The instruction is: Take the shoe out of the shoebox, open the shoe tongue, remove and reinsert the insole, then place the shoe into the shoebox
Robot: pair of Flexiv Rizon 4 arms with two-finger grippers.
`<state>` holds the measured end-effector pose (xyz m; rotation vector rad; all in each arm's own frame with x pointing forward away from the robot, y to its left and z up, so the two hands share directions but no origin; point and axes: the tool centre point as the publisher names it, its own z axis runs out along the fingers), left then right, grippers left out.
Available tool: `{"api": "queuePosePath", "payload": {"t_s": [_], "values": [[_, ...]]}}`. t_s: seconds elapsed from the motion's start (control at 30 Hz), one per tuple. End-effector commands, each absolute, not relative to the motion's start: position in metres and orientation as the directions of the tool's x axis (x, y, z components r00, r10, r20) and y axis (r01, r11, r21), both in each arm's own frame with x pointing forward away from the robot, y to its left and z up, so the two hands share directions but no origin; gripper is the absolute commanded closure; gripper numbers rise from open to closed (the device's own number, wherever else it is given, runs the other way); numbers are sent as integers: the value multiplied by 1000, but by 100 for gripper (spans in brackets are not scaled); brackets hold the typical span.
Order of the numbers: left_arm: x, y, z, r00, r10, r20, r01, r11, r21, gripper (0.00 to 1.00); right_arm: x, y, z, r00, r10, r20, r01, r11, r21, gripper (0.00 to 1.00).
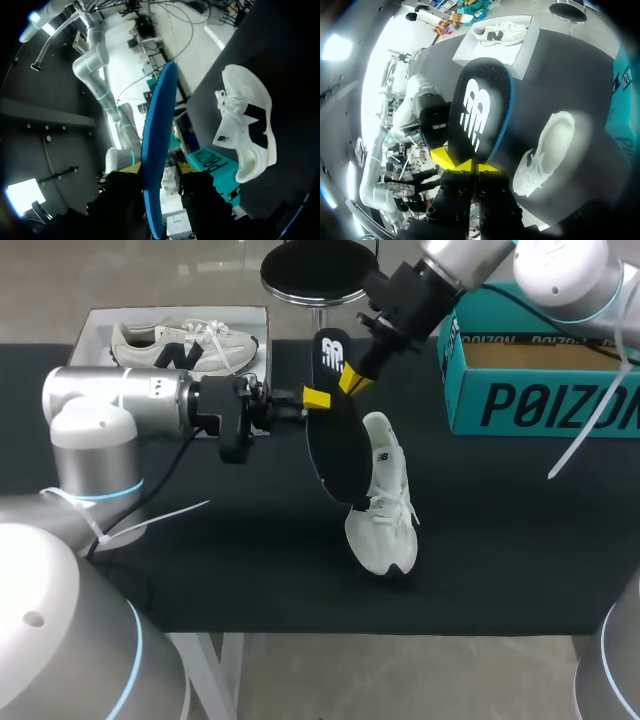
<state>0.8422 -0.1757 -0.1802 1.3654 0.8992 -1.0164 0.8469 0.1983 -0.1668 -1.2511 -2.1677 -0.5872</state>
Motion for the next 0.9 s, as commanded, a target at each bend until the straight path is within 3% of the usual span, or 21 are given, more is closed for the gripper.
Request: {"api": "queuePosePath", "payload": {"t_s": [0.03, 0.43, 0.47, 0.5, 0.9], "values": [[842, -182, -181, 332, -39, -943, 942, -39, 333, 100, 843, 196, -167, -405, 633, 660, 881, 463, 97, 100], [844, -184, -183, 324, -23, -946, 946, -7, 324, 100, 840, 197, -167, -396, 639, 659, 887, 451, 96, 100], [844, -184, -183, 323, -23, -946, 946, -7, 324, 100, 840, 196, -167, -387, 644, 660, 893, 441, 93, 24], [844, -184, -184, 323, -23, -946, 946, -8, 324, 100, 839, 193, -167, -376, 655, 656, 901, 424, 94, 0], [843, -182, -181, 326, -16, -945, 945, -31, 327, 100, 810, 148, -146, -302, 736, 606, 953, 249, 173, 0]]}}
